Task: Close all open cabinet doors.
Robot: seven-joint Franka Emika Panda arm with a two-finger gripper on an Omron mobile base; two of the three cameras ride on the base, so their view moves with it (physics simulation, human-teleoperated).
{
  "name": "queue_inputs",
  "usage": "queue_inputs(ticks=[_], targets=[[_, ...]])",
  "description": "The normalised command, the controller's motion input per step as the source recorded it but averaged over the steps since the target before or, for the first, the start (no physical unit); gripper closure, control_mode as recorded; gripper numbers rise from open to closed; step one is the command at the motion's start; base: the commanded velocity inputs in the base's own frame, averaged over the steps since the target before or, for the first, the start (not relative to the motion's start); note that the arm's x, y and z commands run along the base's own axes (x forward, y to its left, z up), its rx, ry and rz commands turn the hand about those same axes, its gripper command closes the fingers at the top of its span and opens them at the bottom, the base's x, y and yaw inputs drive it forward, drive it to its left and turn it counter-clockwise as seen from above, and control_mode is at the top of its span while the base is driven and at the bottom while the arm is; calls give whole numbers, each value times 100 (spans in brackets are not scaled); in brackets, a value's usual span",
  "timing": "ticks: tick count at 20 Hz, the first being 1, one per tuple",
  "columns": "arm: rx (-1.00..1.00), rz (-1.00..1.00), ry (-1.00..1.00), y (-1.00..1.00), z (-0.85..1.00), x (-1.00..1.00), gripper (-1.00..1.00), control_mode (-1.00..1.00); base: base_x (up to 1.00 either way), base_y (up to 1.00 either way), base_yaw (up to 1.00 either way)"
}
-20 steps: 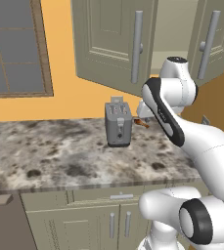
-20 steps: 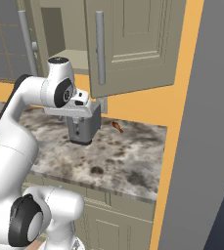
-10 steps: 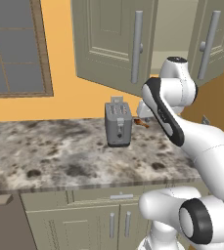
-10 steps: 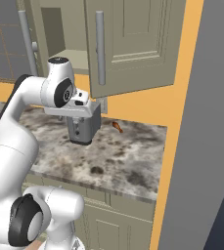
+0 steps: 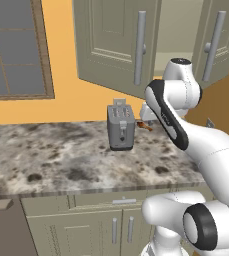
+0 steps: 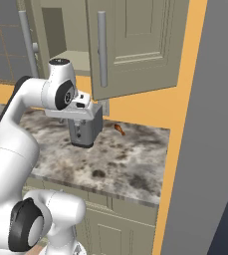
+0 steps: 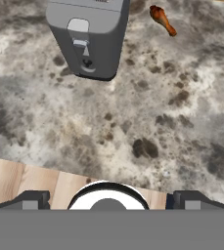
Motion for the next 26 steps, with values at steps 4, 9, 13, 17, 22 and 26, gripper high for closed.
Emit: queue_inputs(ticks=[4,9,13,17,22,26], targets=[[0,0,0,0,0,0,-100,-100,0,0,0],[0,2,-1,0,-1,-34,-100,-100,0,0,0],[0,0,2,5,0,-35,-100,-100,0,0,0],[0,0,4,9,3,-23,-100,-100,0,0,0],[-2,-3,-15,40,2,-23,-100,-100,0,0,0],[-1,-24,-32,54,16,-13,-100,-100,0,0,0]])
